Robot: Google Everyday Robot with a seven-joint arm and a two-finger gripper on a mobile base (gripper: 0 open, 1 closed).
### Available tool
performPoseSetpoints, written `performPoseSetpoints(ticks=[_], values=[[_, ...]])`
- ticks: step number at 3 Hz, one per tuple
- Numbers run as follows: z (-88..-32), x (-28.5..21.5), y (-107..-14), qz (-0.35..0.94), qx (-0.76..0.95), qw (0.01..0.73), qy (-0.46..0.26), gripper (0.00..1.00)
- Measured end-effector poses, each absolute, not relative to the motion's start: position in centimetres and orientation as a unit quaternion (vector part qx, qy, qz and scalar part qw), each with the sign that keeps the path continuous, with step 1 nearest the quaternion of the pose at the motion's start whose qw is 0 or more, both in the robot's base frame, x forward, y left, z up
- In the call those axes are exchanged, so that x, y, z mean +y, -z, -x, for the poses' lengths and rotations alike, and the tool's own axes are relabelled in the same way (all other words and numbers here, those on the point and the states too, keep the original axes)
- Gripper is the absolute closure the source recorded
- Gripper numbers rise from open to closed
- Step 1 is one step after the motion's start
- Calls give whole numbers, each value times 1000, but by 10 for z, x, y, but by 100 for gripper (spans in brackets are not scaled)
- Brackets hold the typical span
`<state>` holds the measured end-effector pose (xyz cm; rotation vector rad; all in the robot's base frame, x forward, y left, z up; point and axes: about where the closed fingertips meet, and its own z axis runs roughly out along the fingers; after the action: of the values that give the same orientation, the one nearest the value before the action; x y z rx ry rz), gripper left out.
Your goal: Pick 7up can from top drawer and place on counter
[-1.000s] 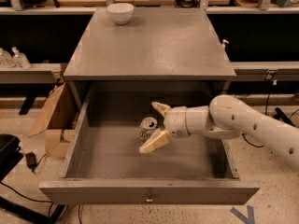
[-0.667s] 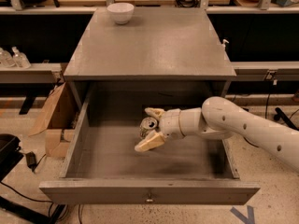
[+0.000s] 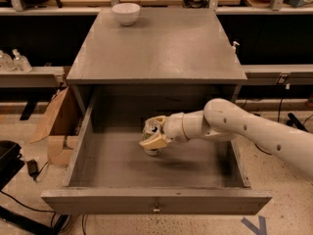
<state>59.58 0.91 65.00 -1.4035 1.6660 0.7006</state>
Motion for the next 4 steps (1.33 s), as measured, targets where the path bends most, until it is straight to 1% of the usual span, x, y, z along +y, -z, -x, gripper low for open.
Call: performPoseSetpoints(ticks=[1,2,3,4], values=[[-596,9,-652,558,663,414,-279,94],[-588,5,-739,560,665,414,-270,100],[-589,4,-878,572,661,419,-246,100],[-602,16,-966,574,668,412,-234,100]])
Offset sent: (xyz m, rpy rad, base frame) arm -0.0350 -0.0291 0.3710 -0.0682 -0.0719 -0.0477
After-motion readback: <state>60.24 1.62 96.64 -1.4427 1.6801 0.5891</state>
